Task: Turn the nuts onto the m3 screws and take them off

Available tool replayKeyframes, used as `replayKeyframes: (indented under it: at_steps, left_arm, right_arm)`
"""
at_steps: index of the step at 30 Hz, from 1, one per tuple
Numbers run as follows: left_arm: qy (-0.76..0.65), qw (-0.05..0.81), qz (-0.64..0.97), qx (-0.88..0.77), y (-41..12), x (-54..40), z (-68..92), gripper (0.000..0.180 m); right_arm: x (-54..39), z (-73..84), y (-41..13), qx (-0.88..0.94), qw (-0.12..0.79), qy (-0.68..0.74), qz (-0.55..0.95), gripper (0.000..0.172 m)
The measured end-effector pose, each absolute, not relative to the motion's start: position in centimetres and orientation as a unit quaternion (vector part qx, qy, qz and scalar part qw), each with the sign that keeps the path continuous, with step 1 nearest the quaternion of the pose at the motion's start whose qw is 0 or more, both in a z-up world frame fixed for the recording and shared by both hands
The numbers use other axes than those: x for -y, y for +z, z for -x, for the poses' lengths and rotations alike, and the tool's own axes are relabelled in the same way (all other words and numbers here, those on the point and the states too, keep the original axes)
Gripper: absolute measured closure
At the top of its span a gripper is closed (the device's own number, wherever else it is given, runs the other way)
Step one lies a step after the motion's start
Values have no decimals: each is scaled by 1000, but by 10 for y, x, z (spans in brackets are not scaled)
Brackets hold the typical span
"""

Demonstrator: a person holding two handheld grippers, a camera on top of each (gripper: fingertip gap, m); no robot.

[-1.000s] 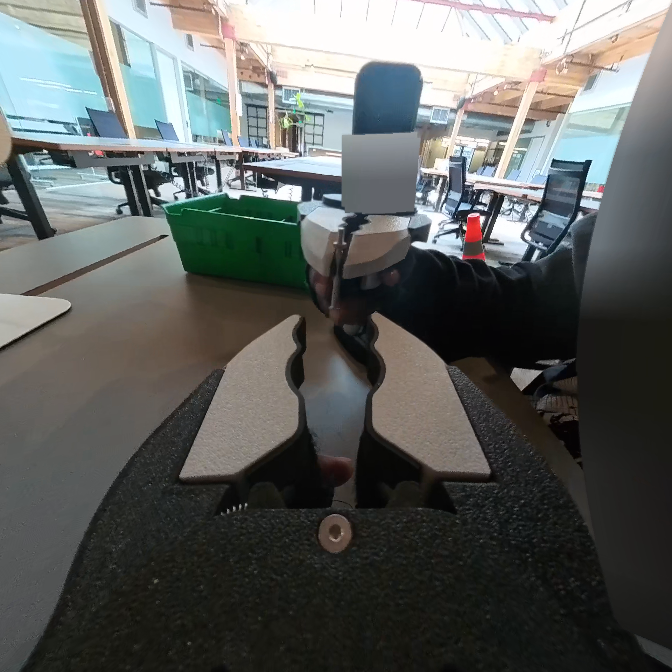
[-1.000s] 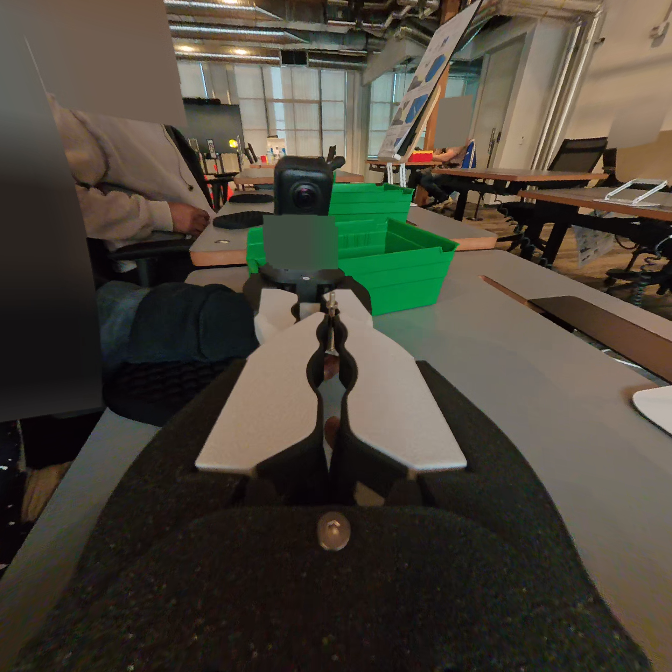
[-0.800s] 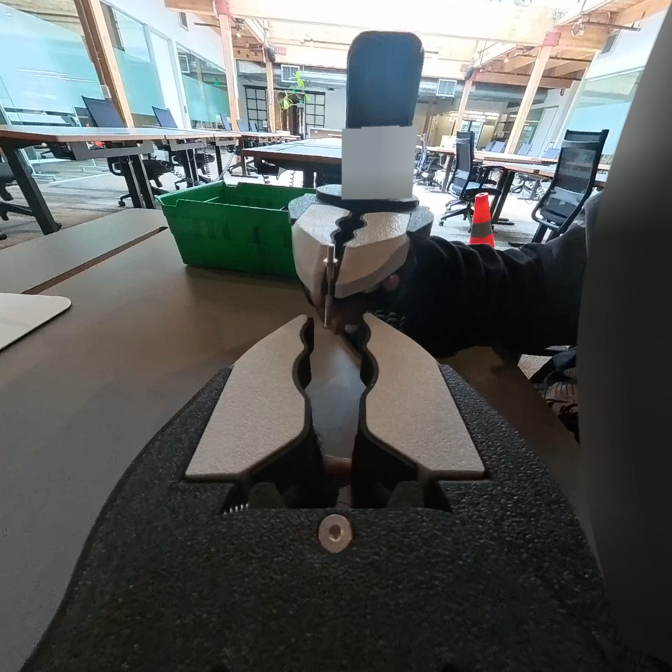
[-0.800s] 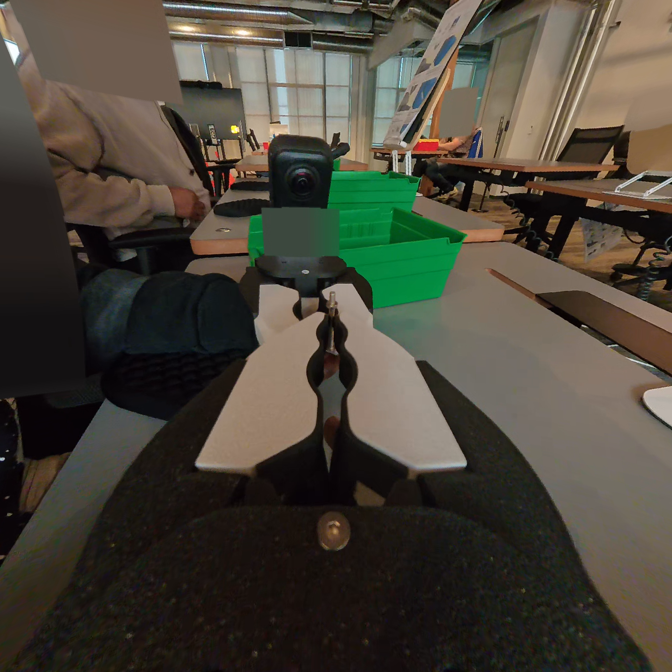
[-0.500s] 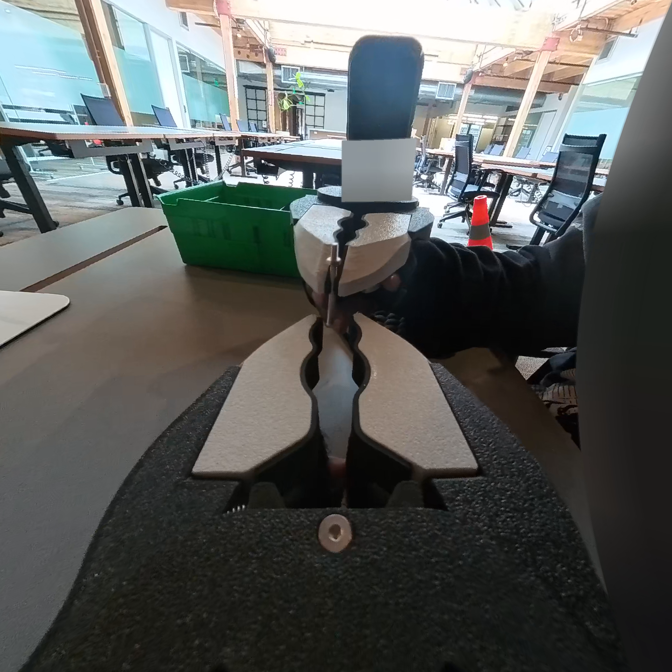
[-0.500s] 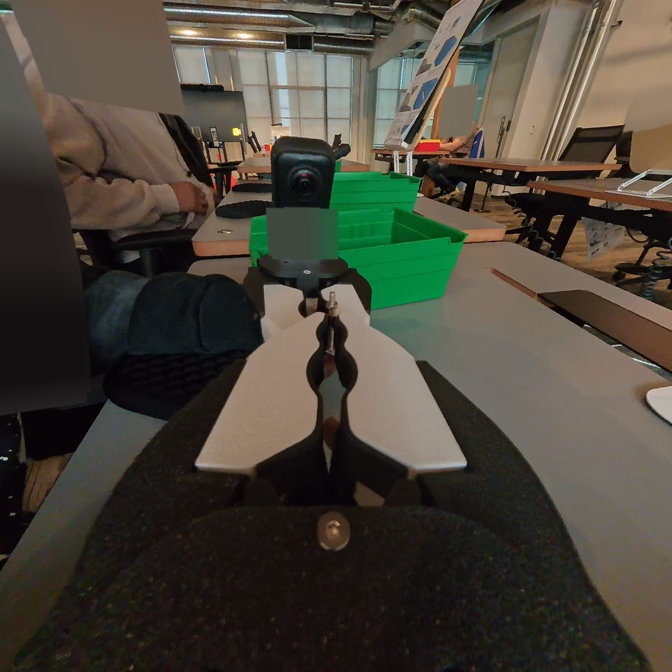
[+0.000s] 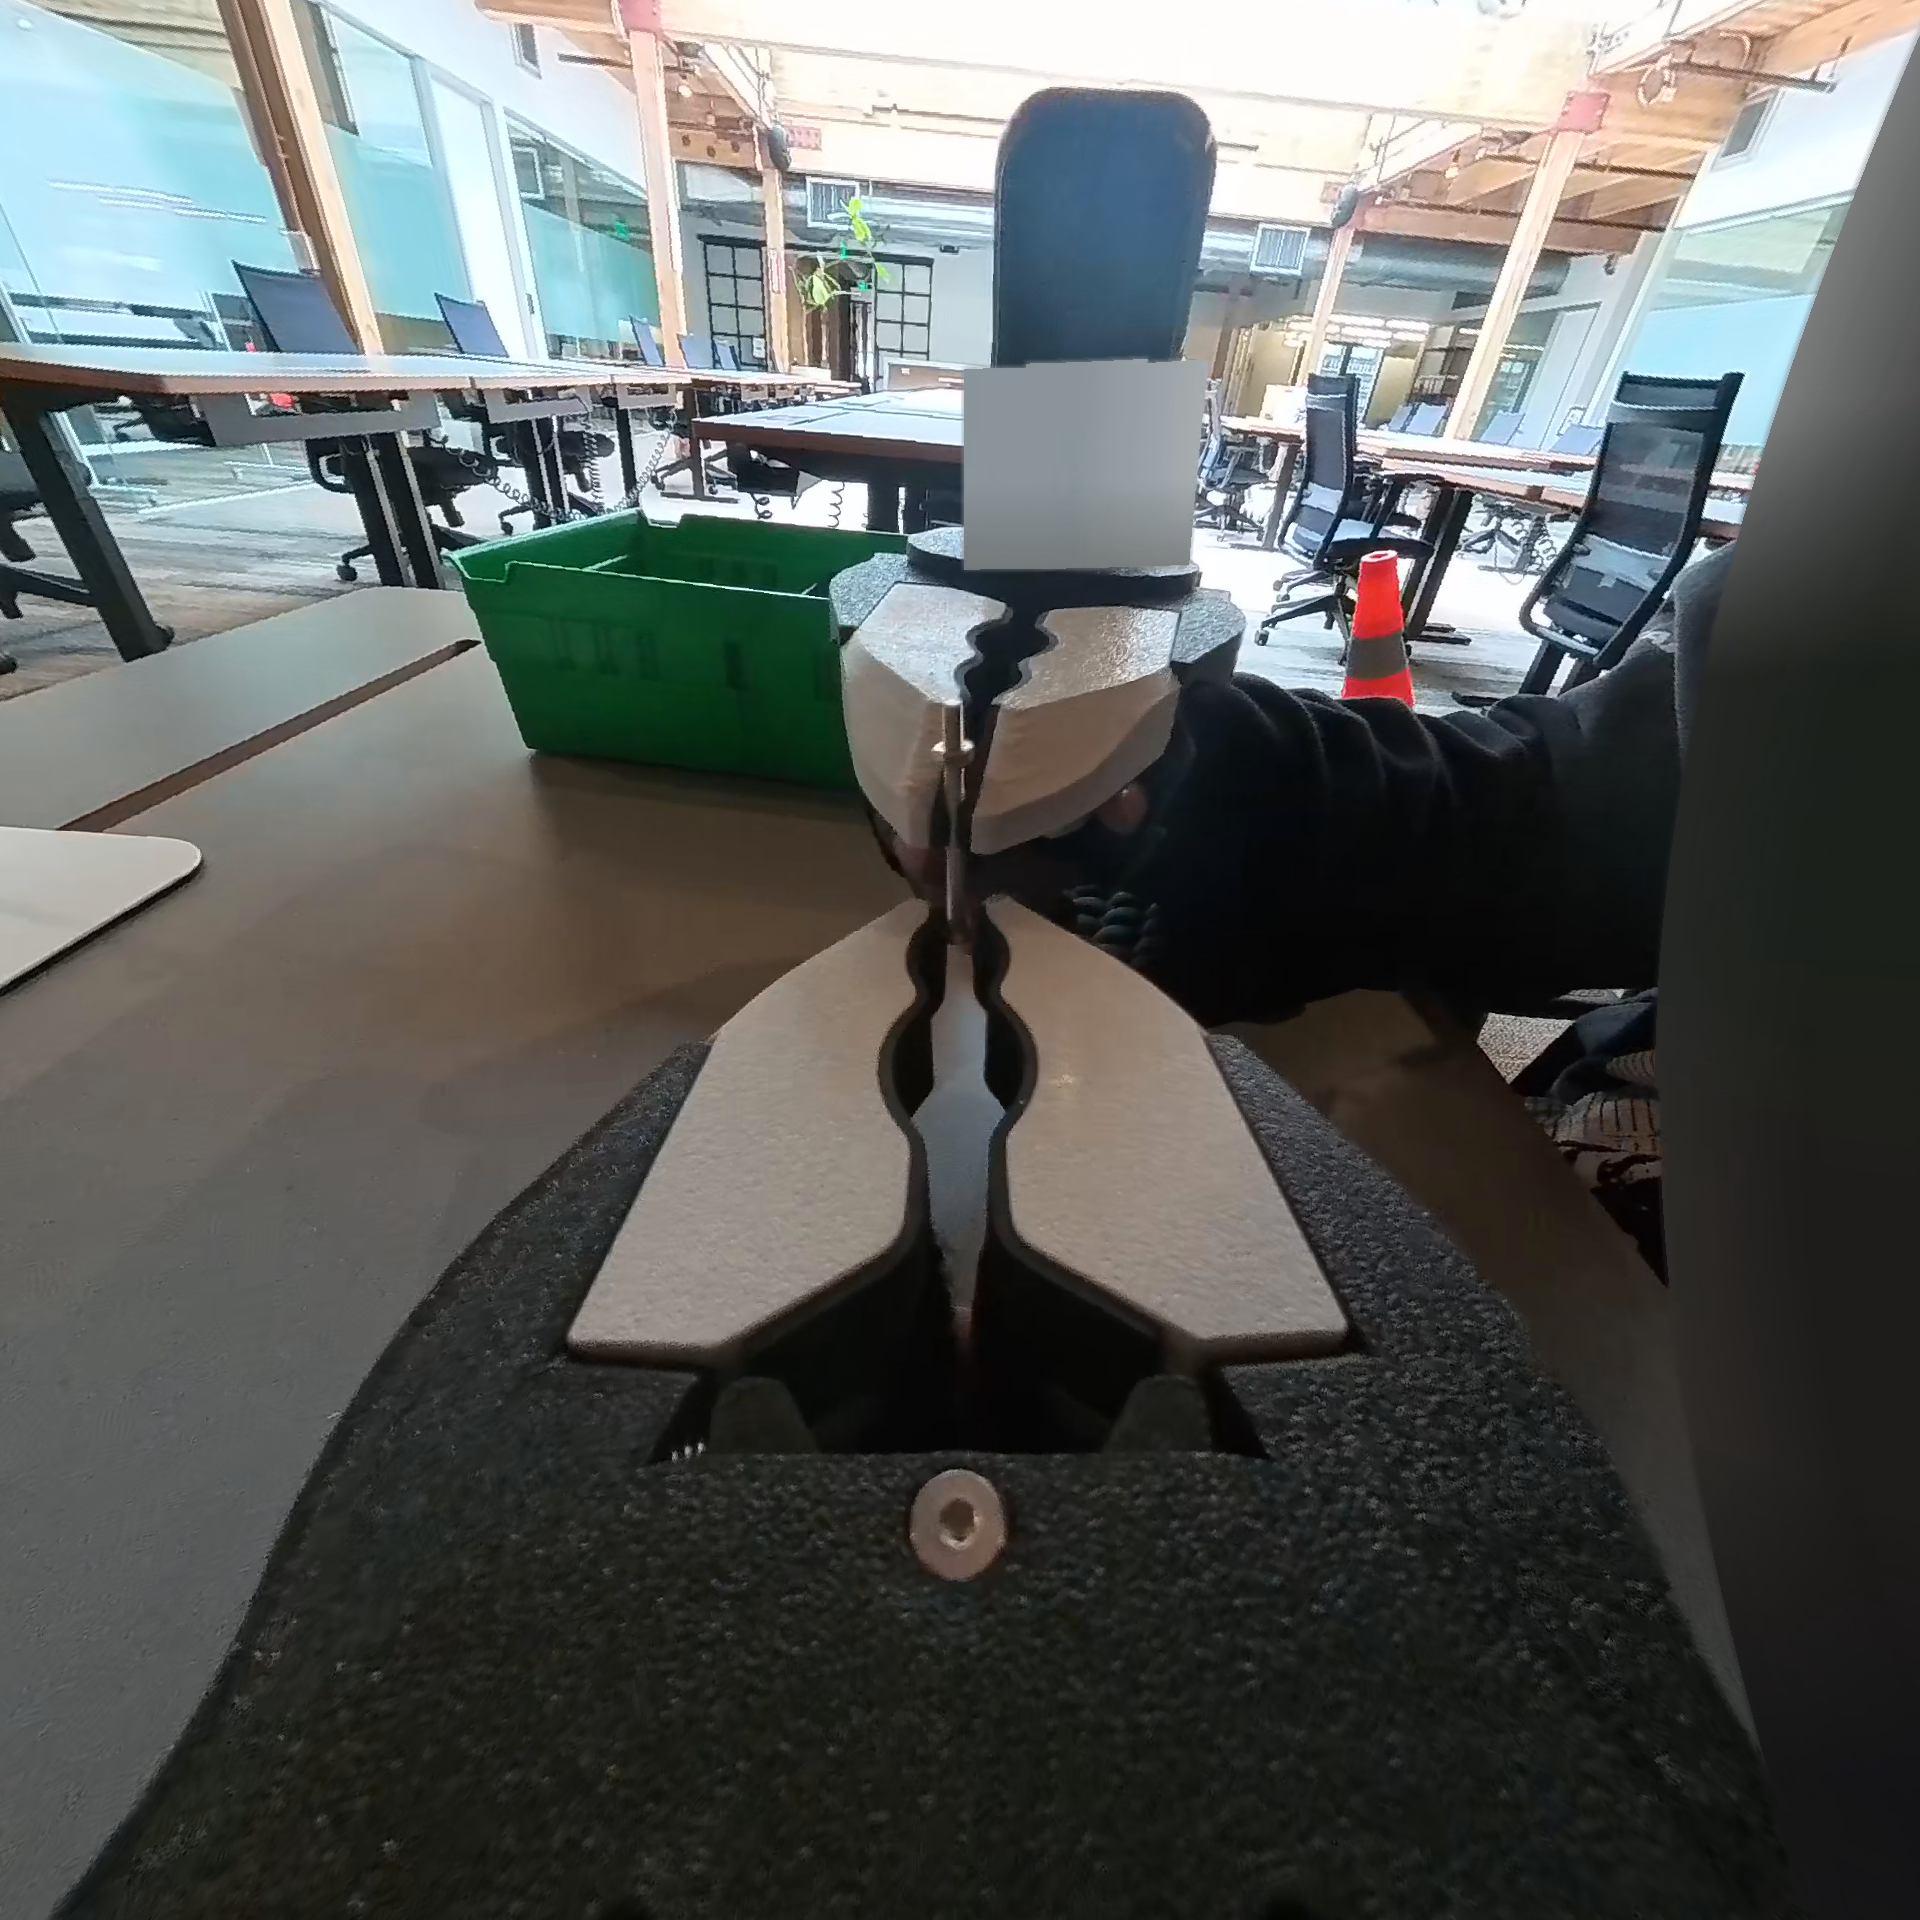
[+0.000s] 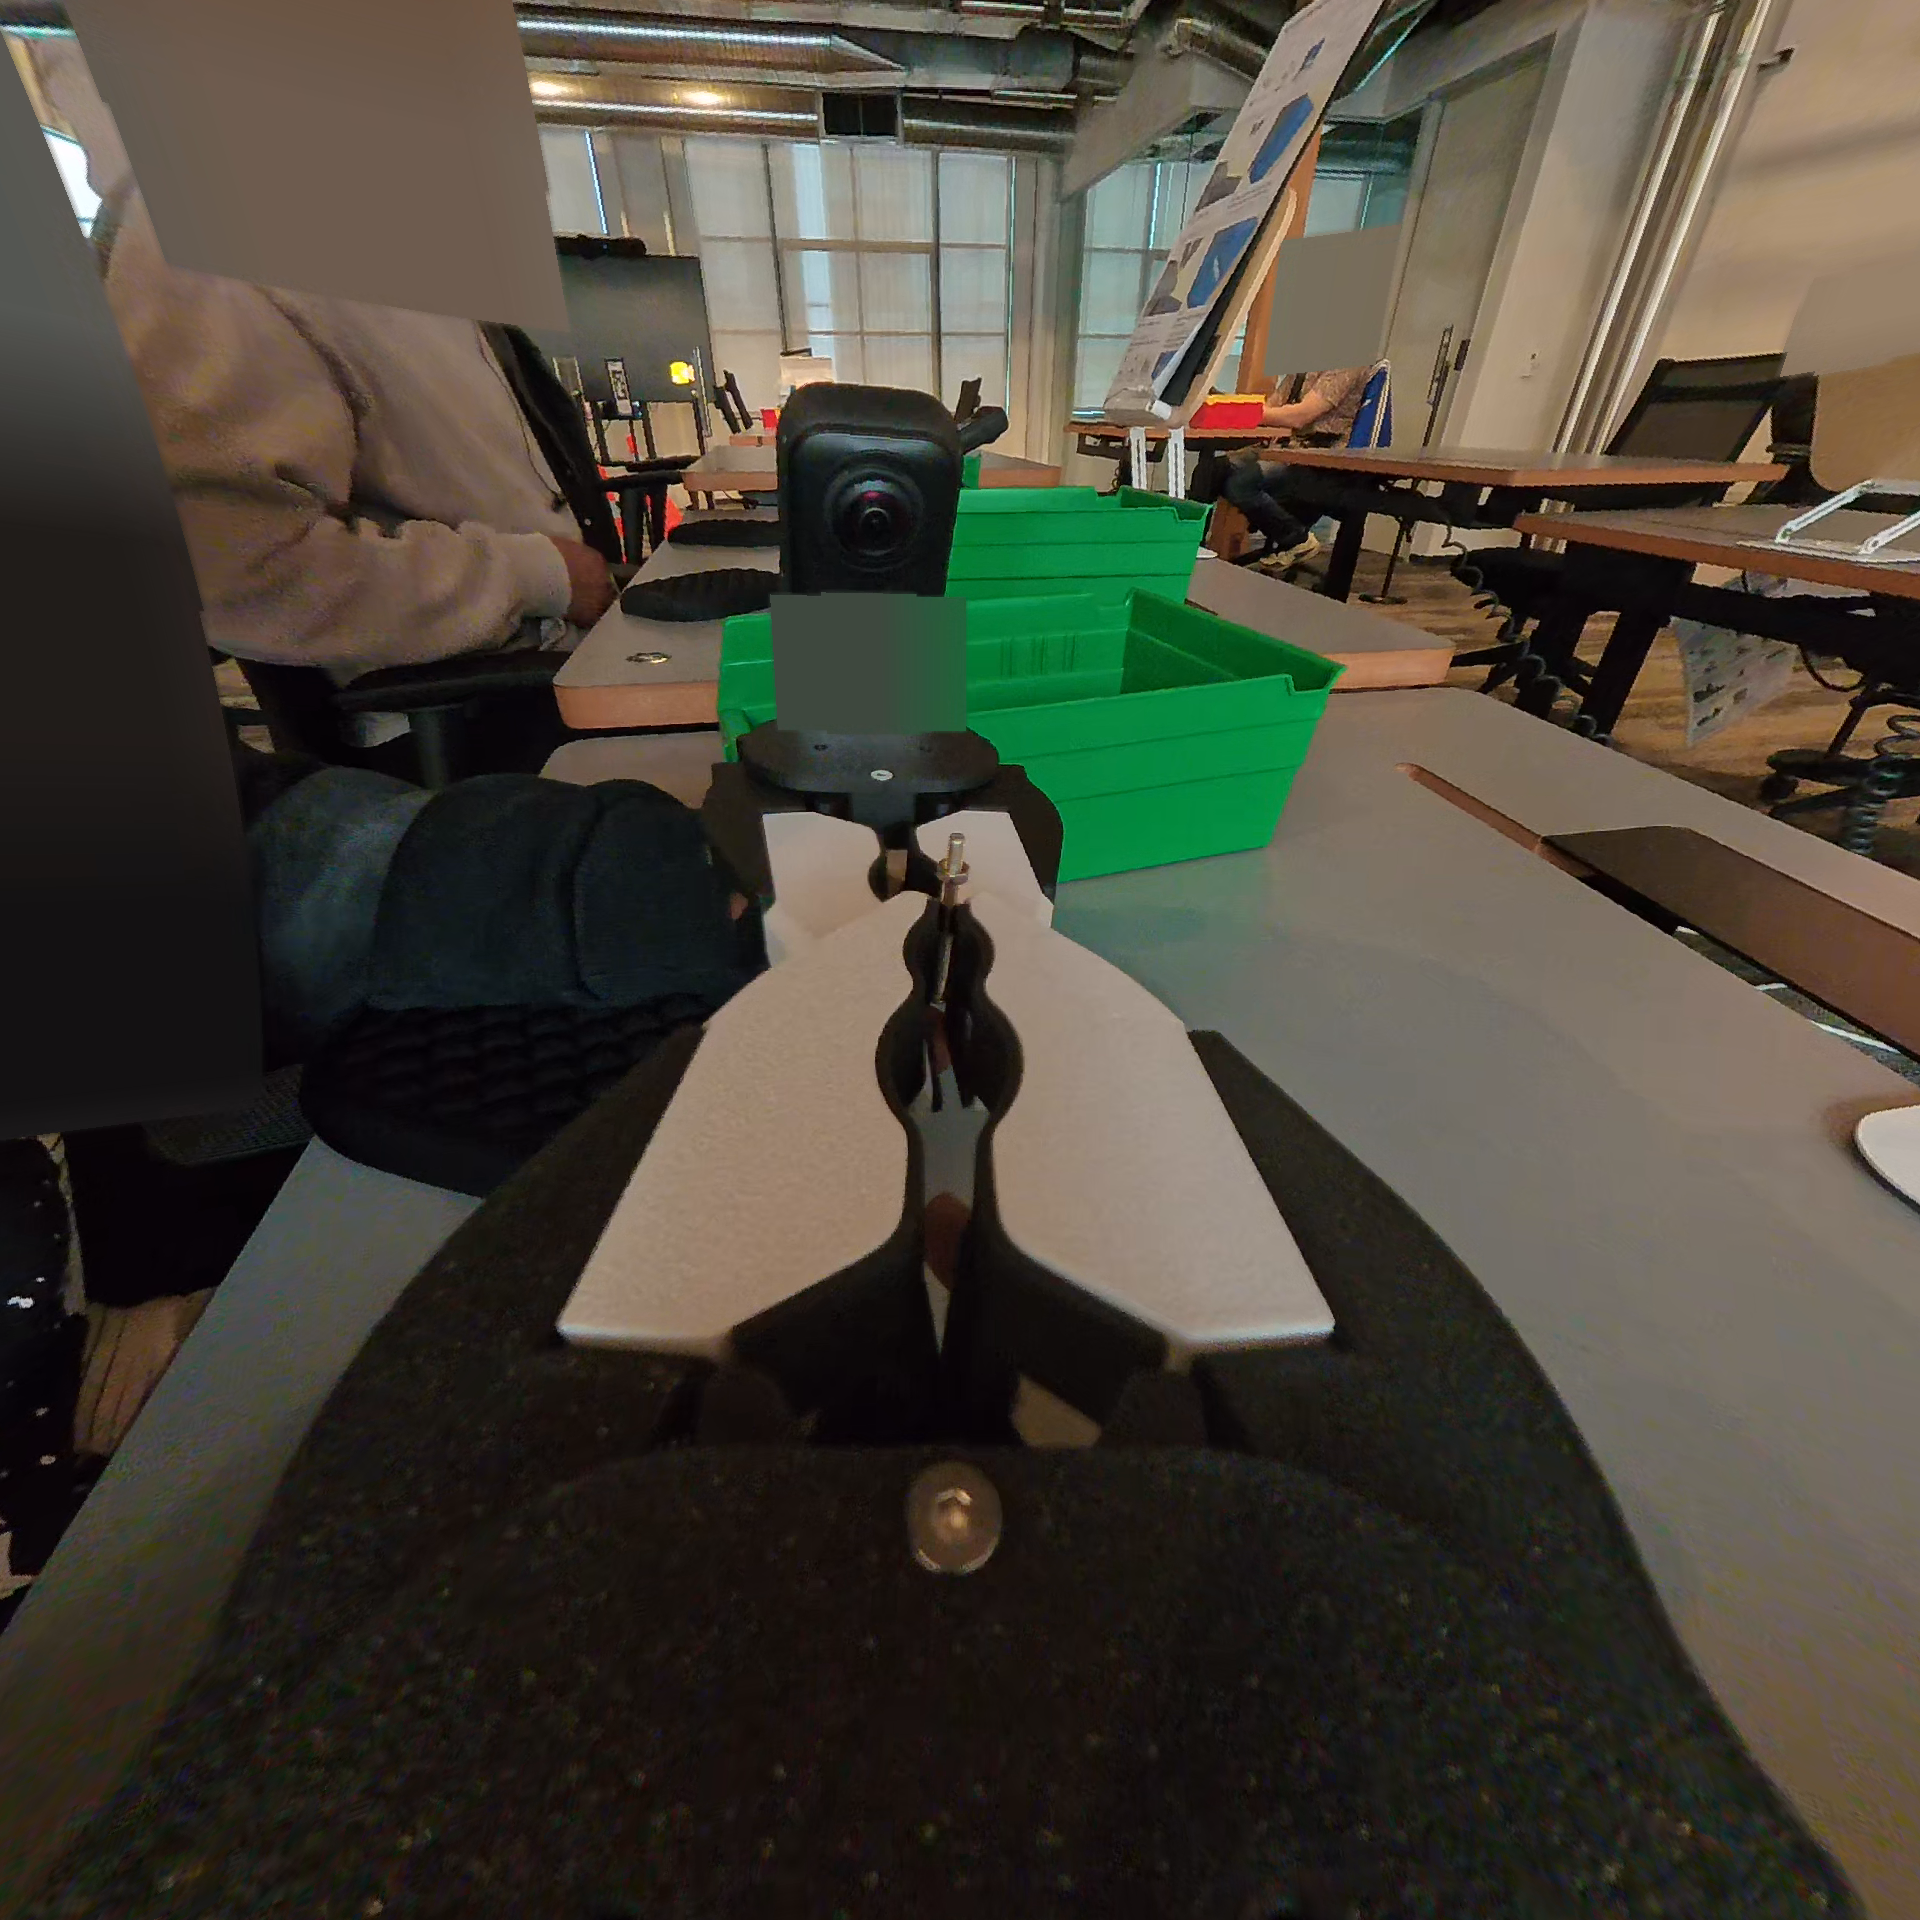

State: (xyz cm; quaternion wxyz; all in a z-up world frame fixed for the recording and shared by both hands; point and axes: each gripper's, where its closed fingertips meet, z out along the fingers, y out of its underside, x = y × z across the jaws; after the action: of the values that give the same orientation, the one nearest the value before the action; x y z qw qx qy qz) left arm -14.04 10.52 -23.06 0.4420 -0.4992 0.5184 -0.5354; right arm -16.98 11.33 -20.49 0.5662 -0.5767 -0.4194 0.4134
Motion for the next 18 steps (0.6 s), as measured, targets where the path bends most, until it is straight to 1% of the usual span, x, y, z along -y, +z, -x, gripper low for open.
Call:
replayKeyframes:
  at_steps: [8, 14, 18]
  left_arm:
    - [-528, 455, 495, -519, -232, -105, 138, 178]
    - [-531, 453, 500, -513, -240, -108, 136, 178]
    - [-555, 448, 496, -496, -241, -109, 137, 178]
  right_arm:
    - [-111, 170, -205, 428, 564, 412, 573, 170]
    - [-112, 163, -202, 424, 566, 421, 568, 152]
    - [-113, 161, -207, 430, 561, 417, 572, 144]
